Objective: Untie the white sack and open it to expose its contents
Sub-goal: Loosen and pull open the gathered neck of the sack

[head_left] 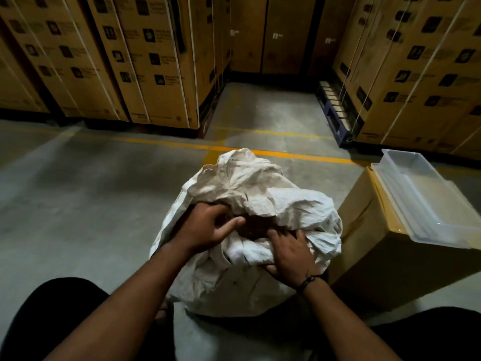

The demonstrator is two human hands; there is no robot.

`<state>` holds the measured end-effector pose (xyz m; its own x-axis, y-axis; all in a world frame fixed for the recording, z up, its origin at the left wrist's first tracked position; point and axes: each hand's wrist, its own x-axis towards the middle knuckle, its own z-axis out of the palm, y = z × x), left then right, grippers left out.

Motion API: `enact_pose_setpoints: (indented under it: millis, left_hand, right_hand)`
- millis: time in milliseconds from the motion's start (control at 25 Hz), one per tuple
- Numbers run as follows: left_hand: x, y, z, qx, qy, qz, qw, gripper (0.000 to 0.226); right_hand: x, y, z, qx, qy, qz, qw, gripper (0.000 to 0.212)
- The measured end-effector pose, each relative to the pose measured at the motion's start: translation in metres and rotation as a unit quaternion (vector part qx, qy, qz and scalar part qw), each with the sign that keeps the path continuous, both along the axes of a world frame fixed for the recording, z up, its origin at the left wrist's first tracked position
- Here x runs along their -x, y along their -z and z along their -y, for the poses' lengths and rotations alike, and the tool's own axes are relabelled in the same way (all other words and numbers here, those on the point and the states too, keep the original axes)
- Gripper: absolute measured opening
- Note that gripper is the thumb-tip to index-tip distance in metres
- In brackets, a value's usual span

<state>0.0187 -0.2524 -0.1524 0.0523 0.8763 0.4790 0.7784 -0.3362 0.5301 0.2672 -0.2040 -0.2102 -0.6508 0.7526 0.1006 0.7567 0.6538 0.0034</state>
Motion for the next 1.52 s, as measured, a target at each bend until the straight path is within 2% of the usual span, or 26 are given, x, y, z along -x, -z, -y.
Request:
enact_pose_setpoints:
  millis: [120,160,240,320,360,440,480,560,640,680,800,880,960,1000,1040,1080,1120,1160,1200,1280,1320,1360,1400,1440,1480,1520]
  left_hand:
    - [-0.014,-0.034,-0.001,0.172,0.075,-0.041,0.981,0.037]
    - [-0.019,-0.044,0.000,0.155,0.103,-0.061,0.981,0.034]
    - [-0.025,-0.053,-0.001,0.006,0.081,-0.094,0.992,0.028]
    - [-0.024,-0.052,-0.009,-0.094,-0.046,-0.174,0.979,0.054]
    - [-0.019,-0.050,-0.014,-0.047,-0.098,-0.203,0.973,0.077]
    - [-0.008,-0.030,-0.024,0.142,-0.139,-0.214,0.956,0.105]
    - [-0.005,-0.019,-0.028,0.216,-0.144,-0.199,0.945,0.103]
    - [-0.001,0.000,-0.033,0.286,-0.139,-0.091,0.944,0.073]
    - [-0.003,0.003,-0.039,0.292,-0.116,0.082,0.946,0.048]
    - [-0.006,0.001,-0.044,0.292,-0.100,0.156,0.938,0.041]
    - [-0.016,-0.015,-0.056,0.411,-0.061,0.298,0.860,0.026]
    - [-0.019,-0.028,-0.064,0.454,0.000,0.313,0.834,0.023]
    - [-0.015,-0.034,-0.076,0.471,0.037,0.378,0.797,0.023]
    - [-0.014,-0.043,-0.079,0.485,0.047,0.423,0.764,0.026]
    - [-0.013,-0.052,-0.083,0.489,0.042,0.433,0.756,0.038]
    - [-0.015,-0.061,-0.086,0.473,0.031,0.402,0.784,0.058]
    - [-0.019,-0.066,-0.088,0.426,-0.016,0.311,0.849,0.080]
    - [-0.027,-0.068,-0.091,0.347,-0.083,0.185,0.916,0.097]
    - [-0.042,-0.071,-0.088,0.266,-0.133,0.058,0.953,0.108]
    - [-0.078,-0.061,-0.069,0.197,-0.160,-0.139,0.957,0.109]
    - [-0.089,-0.048,-0.068,0.203,-0.156,-0.192,0.947,0.102]
    - [-0.095,-0.038,-0.070,0.223,-0.141,-0.215,0.940,0.088]
    - [-0.093,-0.024,-0.078,0.258,-0.126,-0.191,0.939,0.072]
    - [-0.089,-0.019,-0.084,0.285,-0.120,-0.107,0.945,0.060]
    - [-0.081,-0.017,-0.092,0.310,-0.123,-0.026,0.942,0.053]
    - [-0.075,-0.024,-0.095,0.307,-0.121,0.024,0.944,0.049]
  right_hand:
    - [0.008,0.001,-0.004,0.016,-0.019,0.034,0.999,0.102]
    - [0.010,0.000,-0.004,0.012,-0.024,0.035,0.999,0.103]
    - [0.012,-0.004,0.002,-0.007,-0.034,0.031,0.999,0.099]
    - [0.013,-0.004,0.005,-0.040,-0.049,0.017,0.998,0.096]
    - [0.012,-0.003,0.007,-0.042,-0.054,0.013,0.998,0.094]
    - [0.011,-0.002,0.014,-0.050,-0.078,-0.004,0.996,0.093]
    - [0.010,-0.006,0.018,-0.064,-0.101,-0.027,0.992,0.091]
    - [0.015,-0.022,0.028,-0.100,-0.112,-0.120,0.981,0.088]
    - [0.023,-0.044,0.028,-0.152,-0.024,-0.228,0.962,0.089]
    - [0.025,-0.050,0.018,-0.153,0.038,-0.236,0.959,0.094]
    - [0.019,-0.054,-0.017,-0.023,0.106,-0.159,0.981,0.110]
    - [0.015,-0.058,-0.035,0.110,0.115,-0.208,0.965,0.108]
    - [0.007,-0.073,-0.058,0.252,0.123,-0.328,0.902,0.083]
    - [-0.004,-0.080,-0.077,0.355,0.129,-0.401,0.835,0.060]
    - [-0.013,-0.089,-0.094,0.459,0.134,-0.475,0.738,0.045]
    - [-0.024,-0.096,-0.105,0.528,0.164,-0.528,0.645,0.046]
    - [-0.033,-0.101,-0.114,0.563,0.177,-0.570,0.571,0.051]
    - [-0.042,-0.105,-0.126,0.563,0.182,-0.608,0.530,0.052]
    - [-0.047,-0.107,-0.136,0.543,0.193,-0.639,0.510,0.050]
    - [-0.055,-0.102,-0.152,0.527,0.206,-0.648,0.510,0.051]
    - [-0.057,-0.098,-0.159,0.529,0.225,-0.631,0.520,0.054]
    - [-0.057,-0.093,-0.165,0.501,0.264,-0.607,0.558,0.062]
    - [-0.058,-0.084,-0.170,0.436,0.314,-0.573,0.619,0.078]
    - [-0.055,-0.083,-0.164,0.330,0.368,-0.519,0.697,0.091]
    - [-0.052,-0.082,-0.154,0.189,0.396,-0.463,0.770,0.093]
    - [-0.040,-0.088,-0.143,0.017,0.352,-0.440,0.826,0.090]
